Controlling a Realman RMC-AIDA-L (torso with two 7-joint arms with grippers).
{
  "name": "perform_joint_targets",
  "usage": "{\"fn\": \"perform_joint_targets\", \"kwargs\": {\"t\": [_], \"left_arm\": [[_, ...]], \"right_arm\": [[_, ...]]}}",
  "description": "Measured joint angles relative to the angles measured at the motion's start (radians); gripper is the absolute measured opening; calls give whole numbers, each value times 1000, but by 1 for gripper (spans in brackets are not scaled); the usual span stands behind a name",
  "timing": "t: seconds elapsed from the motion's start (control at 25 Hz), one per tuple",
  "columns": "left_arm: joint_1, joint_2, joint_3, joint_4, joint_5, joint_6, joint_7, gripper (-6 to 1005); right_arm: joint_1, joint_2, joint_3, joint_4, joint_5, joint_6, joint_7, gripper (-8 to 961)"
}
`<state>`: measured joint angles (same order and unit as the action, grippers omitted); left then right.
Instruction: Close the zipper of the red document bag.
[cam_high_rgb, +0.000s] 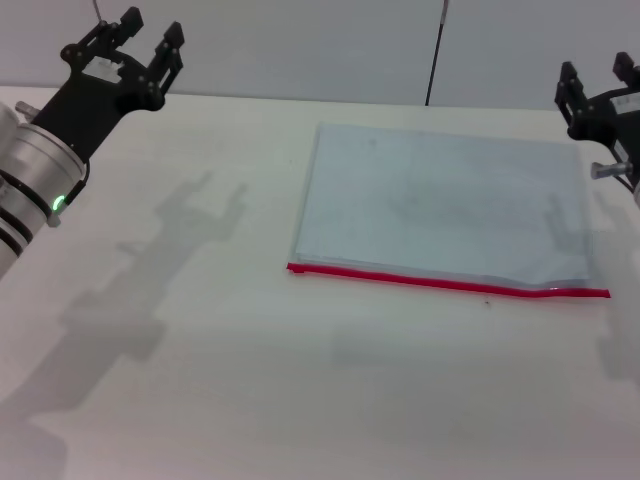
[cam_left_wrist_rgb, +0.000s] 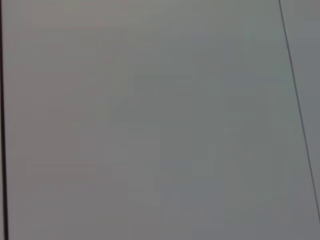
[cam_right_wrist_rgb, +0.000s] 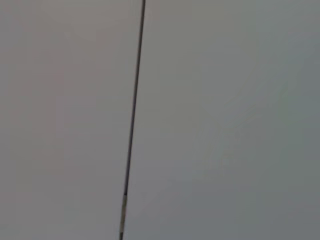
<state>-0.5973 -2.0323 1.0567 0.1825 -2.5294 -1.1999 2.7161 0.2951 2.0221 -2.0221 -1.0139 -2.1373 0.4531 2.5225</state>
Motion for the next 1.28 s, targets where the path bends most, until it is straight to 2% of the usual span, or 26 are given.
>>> {"fn": "perform_joint_targets", "kwargs": {"t": [0.8, 1.0, 1.08, 1.28], "left_arm": [[7, 2, 0, 7, 31, 21, -5, 519], [9, 3, 0, 12, 31, 61, -11, 517], [9, 3, 0, 18, 31, 62, -12, 516], [11, 3, 0, 21, 31, 68, -13, 515]], "right_arm": [[1, 0, -33, -27, 0, 2, -4, 588], [-72, -3, -37, -98, 1, -13, -4, 587], [-145, -14, -29, -178, 1, -41, -8, 586], [-196, -28, -1, -233, 0, -144, -57, 587]]}}
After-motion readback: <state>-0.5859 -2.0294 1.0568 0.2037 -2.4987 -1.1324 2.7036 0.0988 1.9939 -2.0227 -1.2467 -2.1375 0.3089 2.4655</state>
